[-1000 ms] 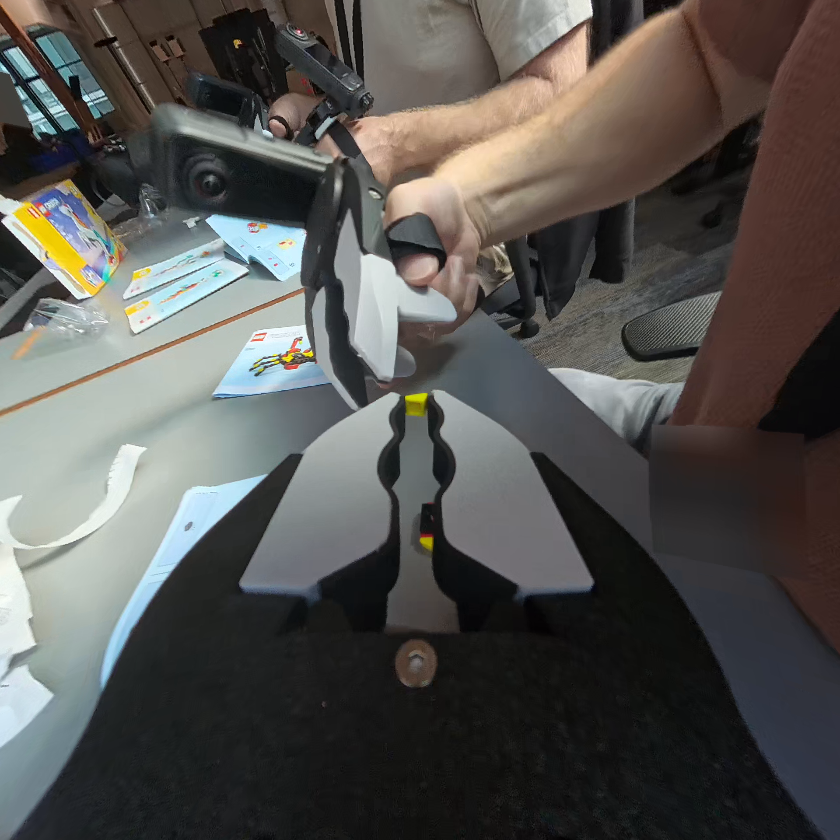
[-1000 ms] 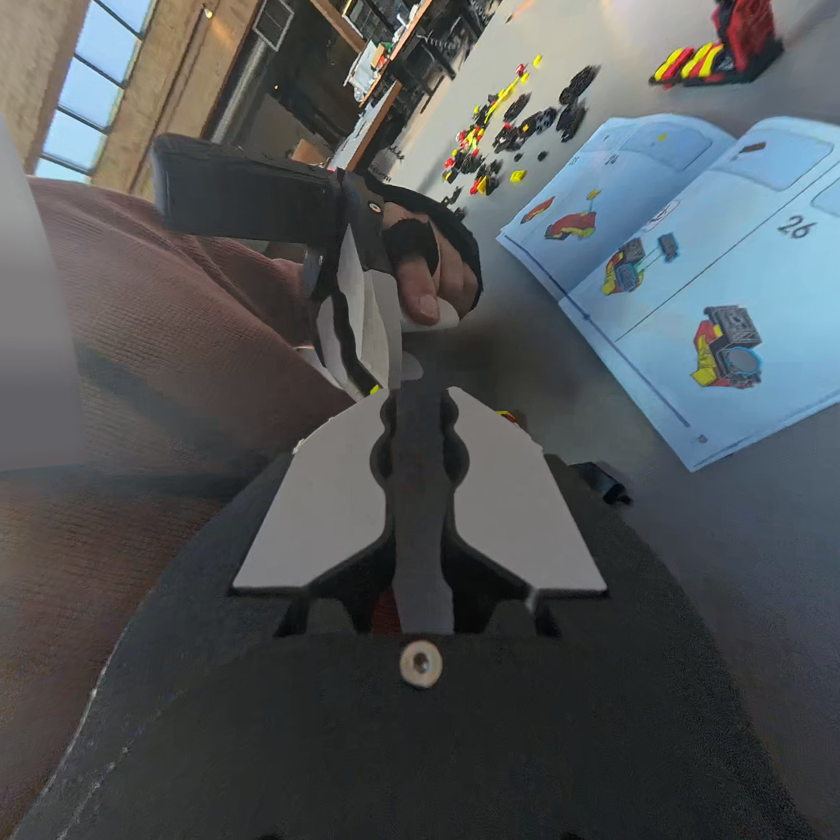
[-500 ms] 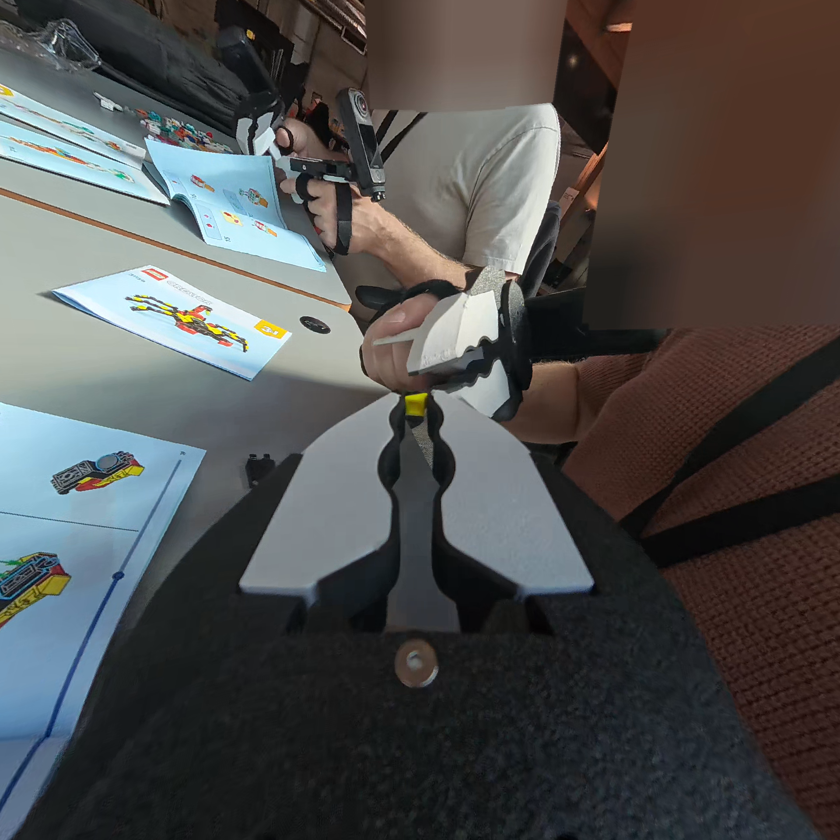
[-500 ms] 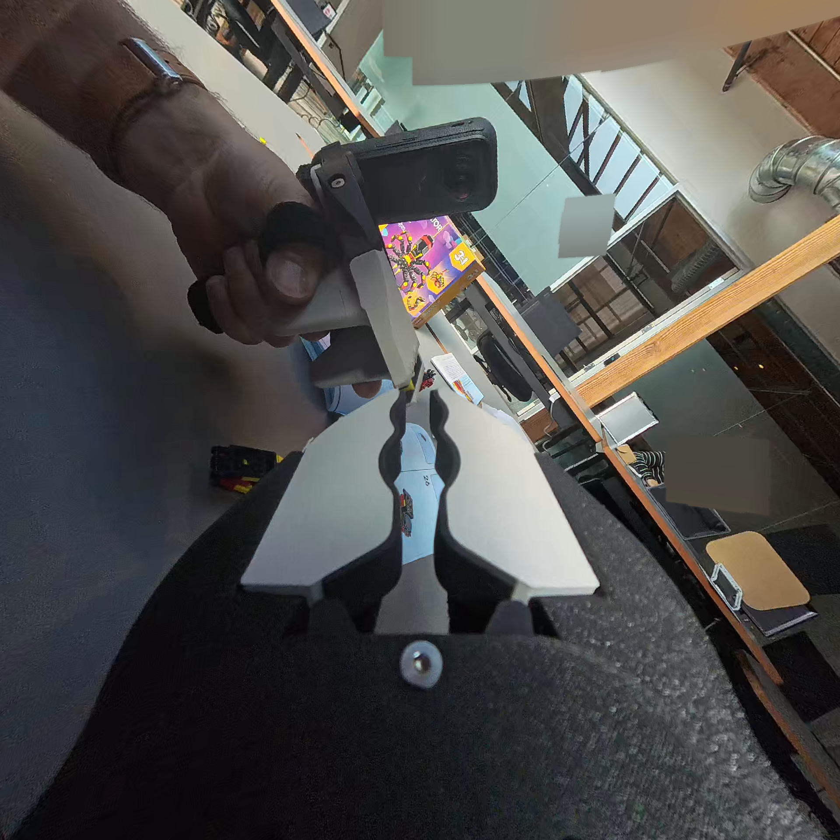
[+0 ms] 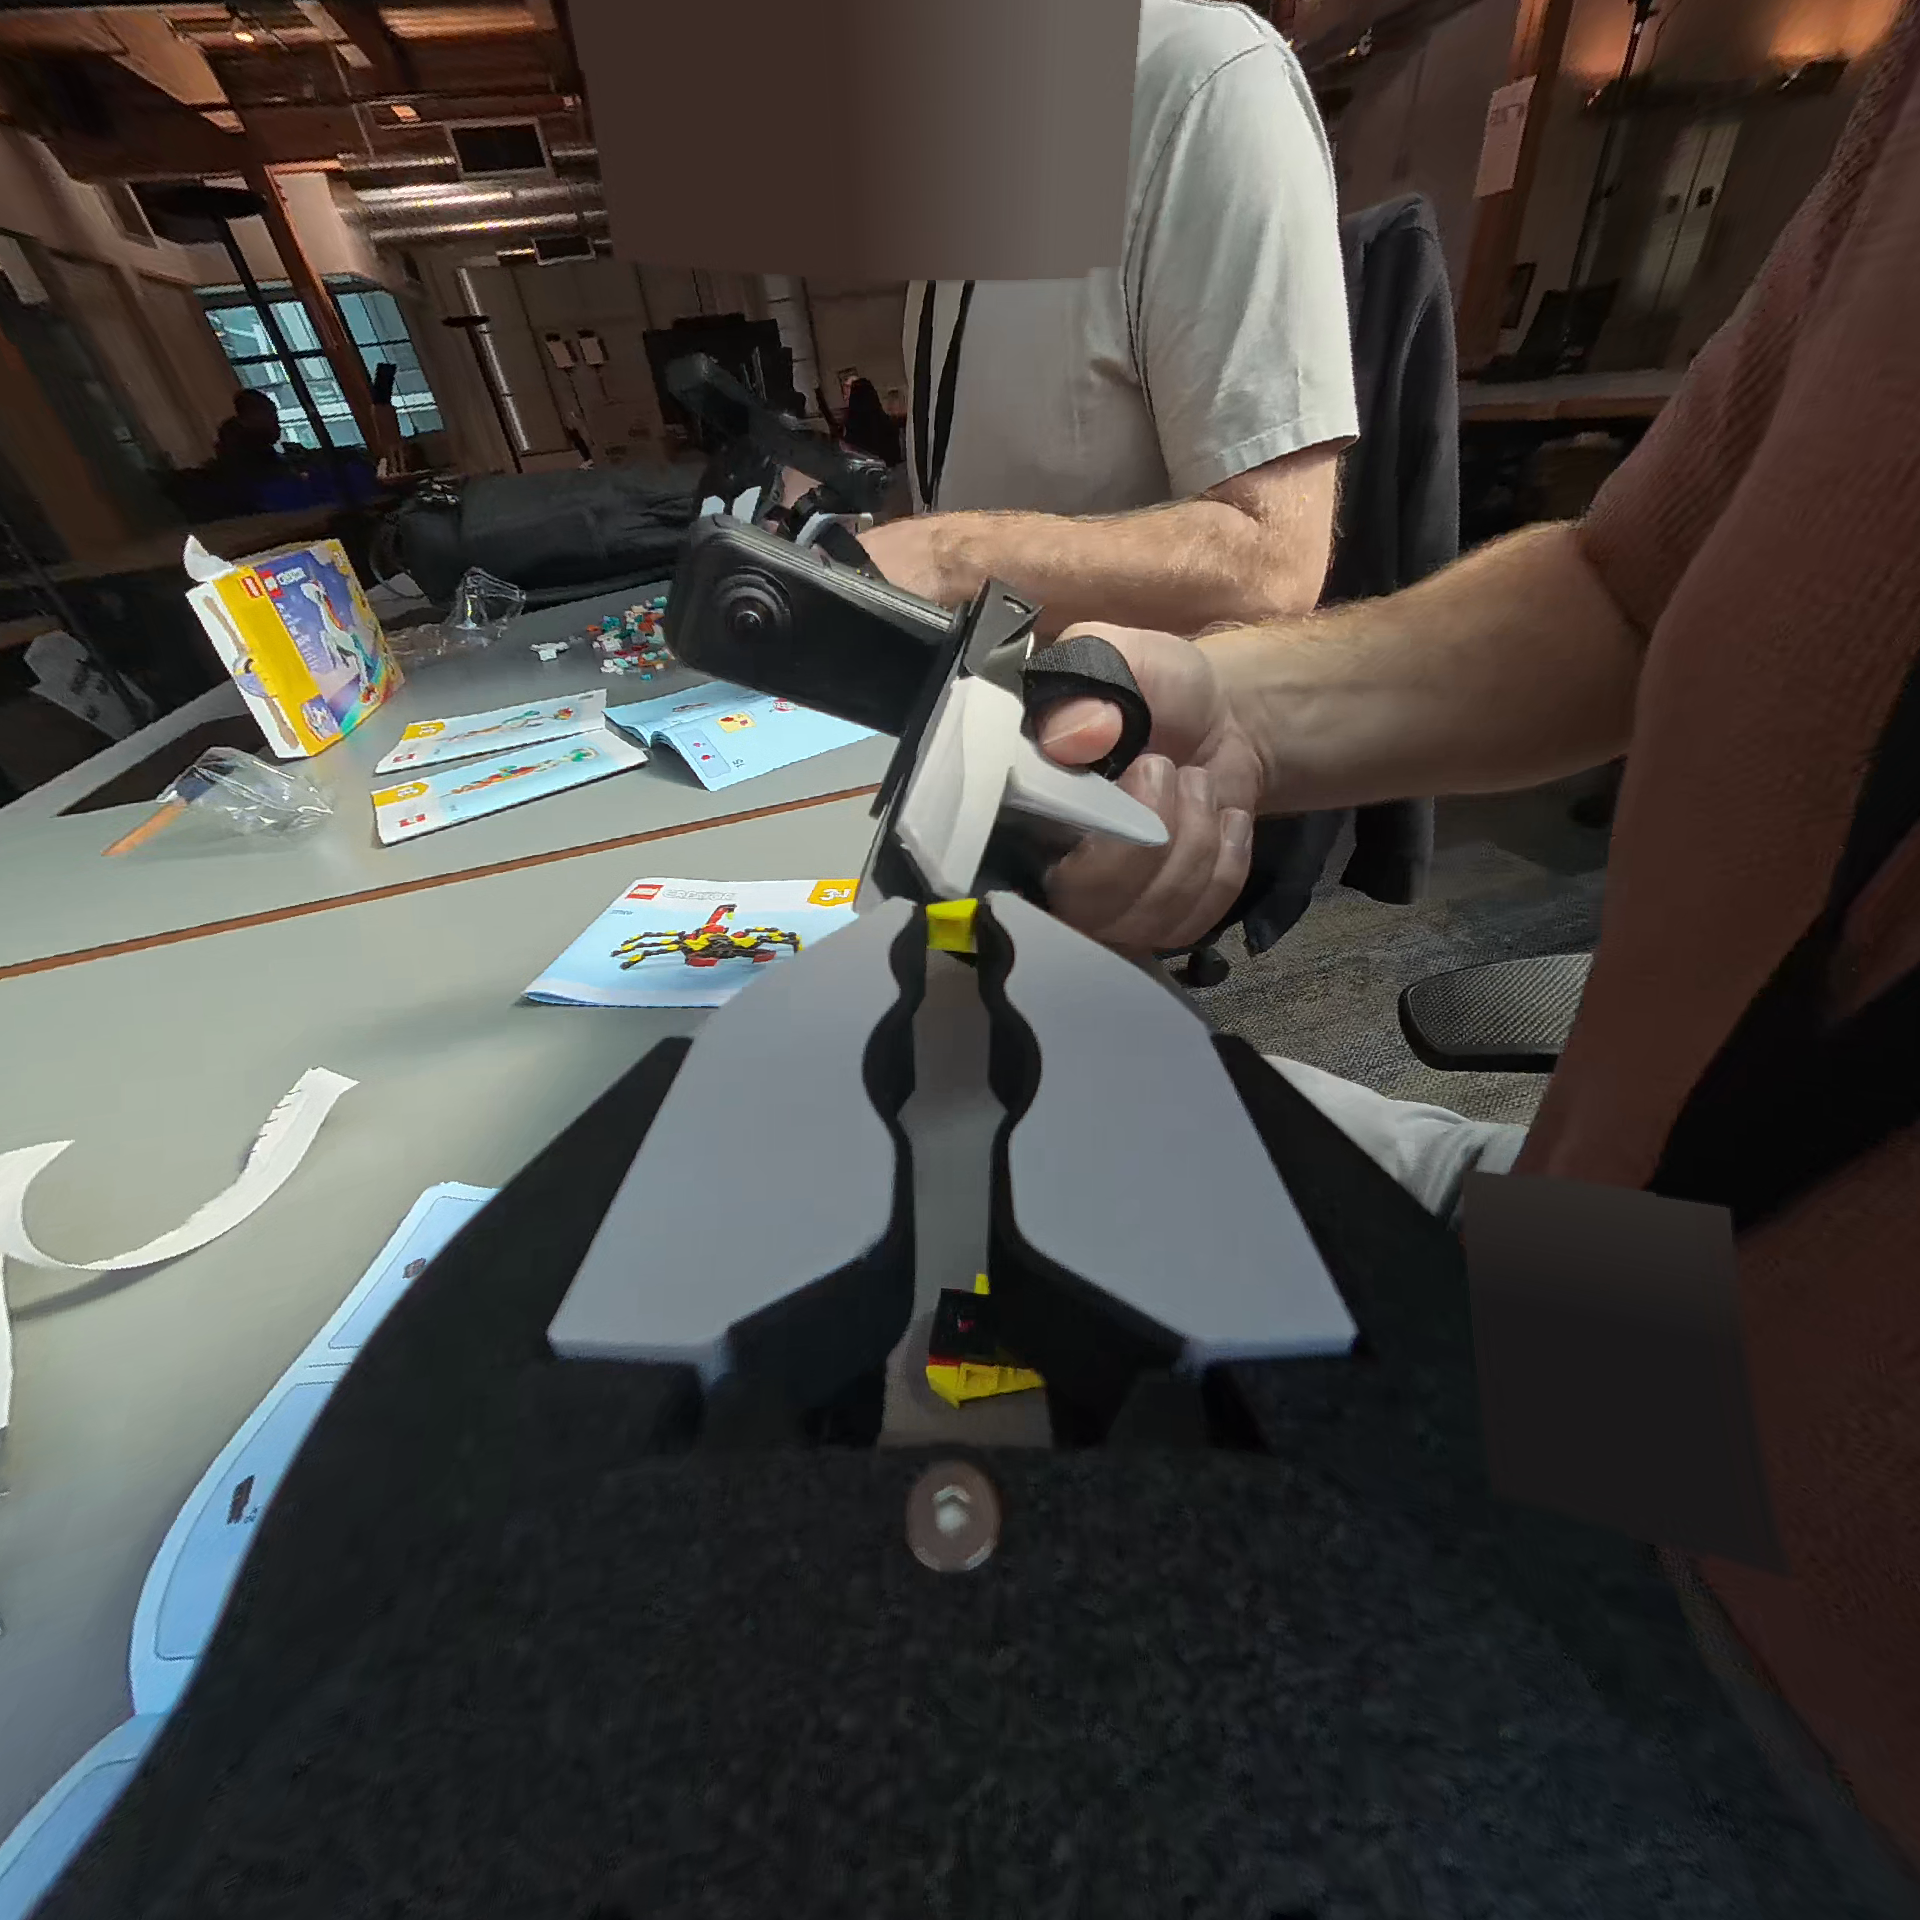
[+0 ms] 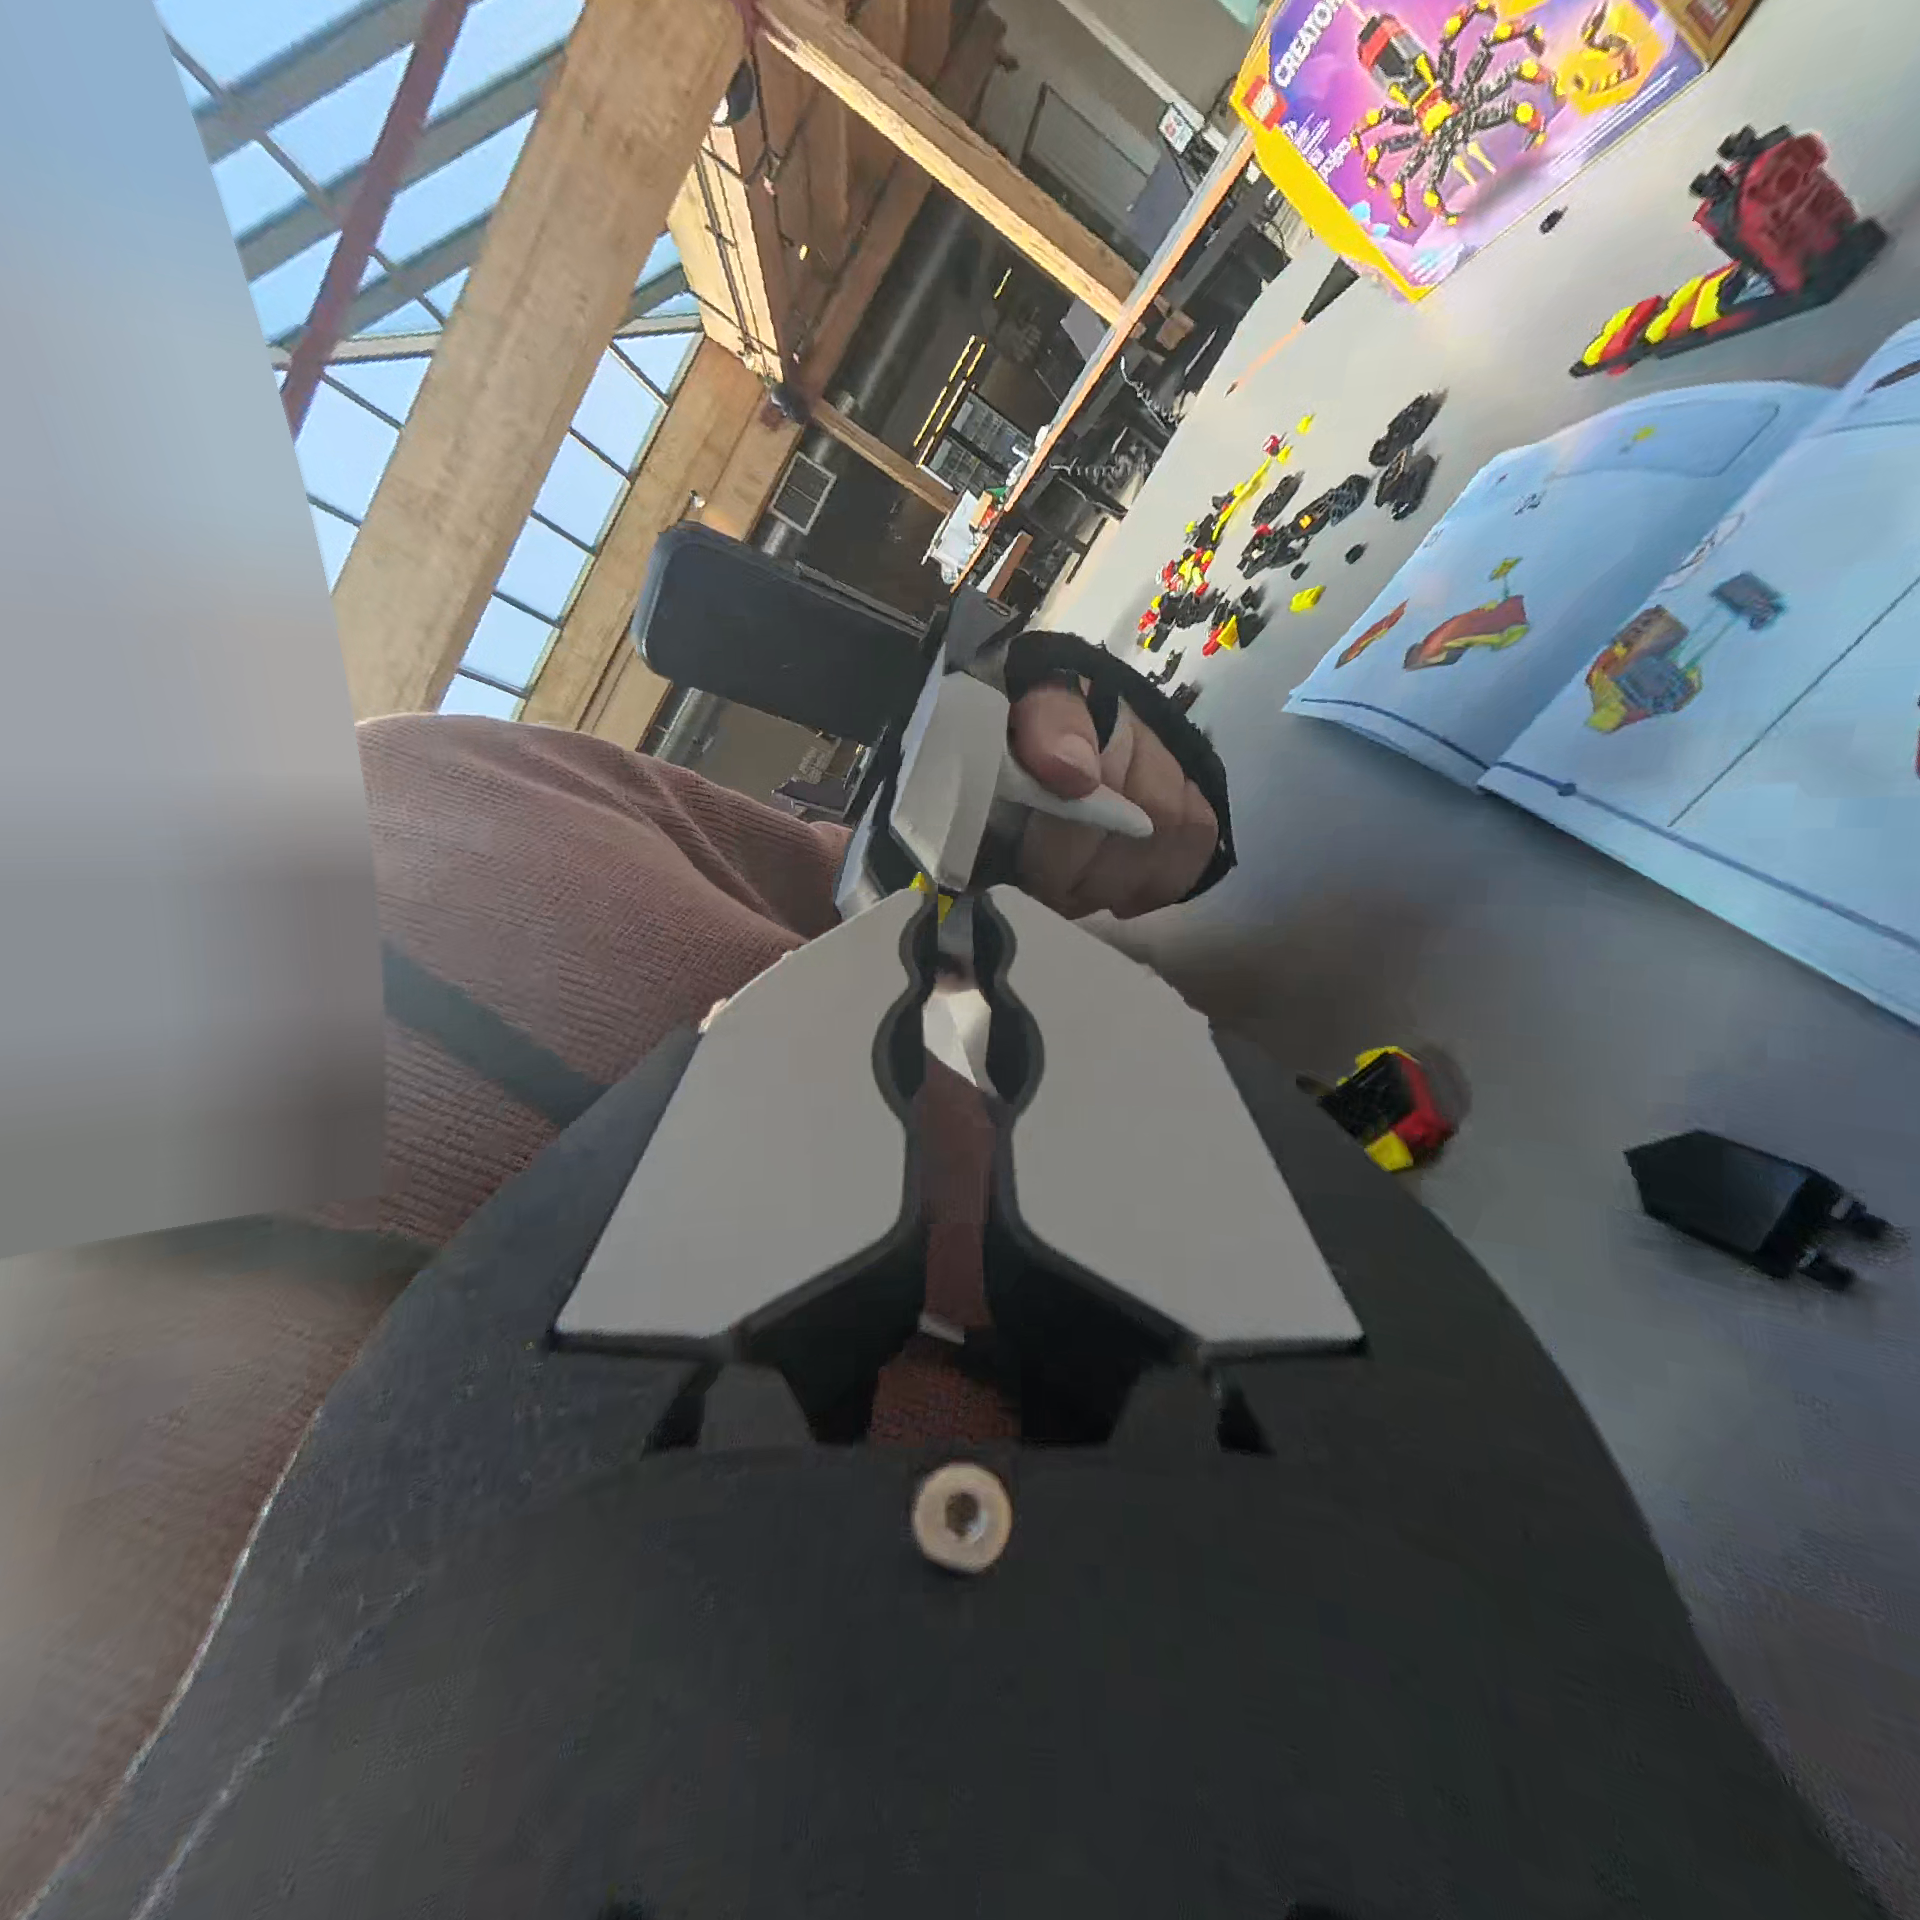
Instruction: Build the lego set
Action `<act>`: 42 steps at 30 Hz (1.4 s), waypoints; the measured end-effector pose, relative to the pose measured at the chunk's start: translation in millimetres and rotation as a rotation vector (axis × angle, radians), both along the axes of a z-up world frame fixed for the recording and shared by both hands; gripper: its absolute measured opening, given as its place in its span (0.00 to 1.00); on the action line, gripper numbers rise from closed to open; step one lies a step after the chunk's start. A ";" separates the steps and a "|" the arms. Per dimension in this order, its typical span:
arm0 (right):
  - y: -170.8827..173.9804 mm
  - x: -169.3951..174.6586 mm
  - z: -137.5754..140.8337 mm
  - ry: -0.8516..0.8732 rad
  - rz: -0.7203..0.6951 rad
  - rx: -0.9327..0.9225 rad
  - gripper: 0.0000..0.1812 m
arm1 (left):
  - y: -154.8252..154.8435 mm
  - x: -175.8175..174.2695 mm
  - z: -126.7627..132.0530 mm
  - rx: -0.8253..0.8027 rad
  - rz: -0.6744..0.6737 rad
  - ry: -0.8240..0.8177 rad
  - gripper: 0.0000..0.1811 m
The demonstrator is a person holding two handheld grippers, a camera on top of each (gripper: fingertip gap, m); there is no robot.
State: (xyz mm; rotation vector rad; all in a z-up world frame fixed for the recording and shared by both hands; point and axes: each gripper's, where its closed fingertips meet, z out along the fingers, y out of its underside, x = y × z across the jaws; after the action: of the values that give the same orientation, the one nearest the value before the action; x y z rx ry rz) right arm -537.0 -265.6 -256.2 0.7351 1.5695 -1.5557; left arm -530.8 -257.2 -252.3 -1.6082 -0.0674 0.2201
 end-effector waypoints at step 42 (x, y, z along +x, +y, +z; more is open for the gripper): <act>-8.1 7.9 -5.3 -0.231 0.060 -0.071 0.04 | 0.9 -1.7 -9.5 -0.065 0.047 0.119 0.05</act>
State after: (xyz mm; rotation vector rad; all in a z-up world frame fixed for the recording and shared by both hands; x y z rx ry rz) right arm -529.1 -273.6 -261.5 0.7912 1.3484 -1.4206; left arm -532.5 -256.4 -261.8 -1.6563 -0.0066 0.3569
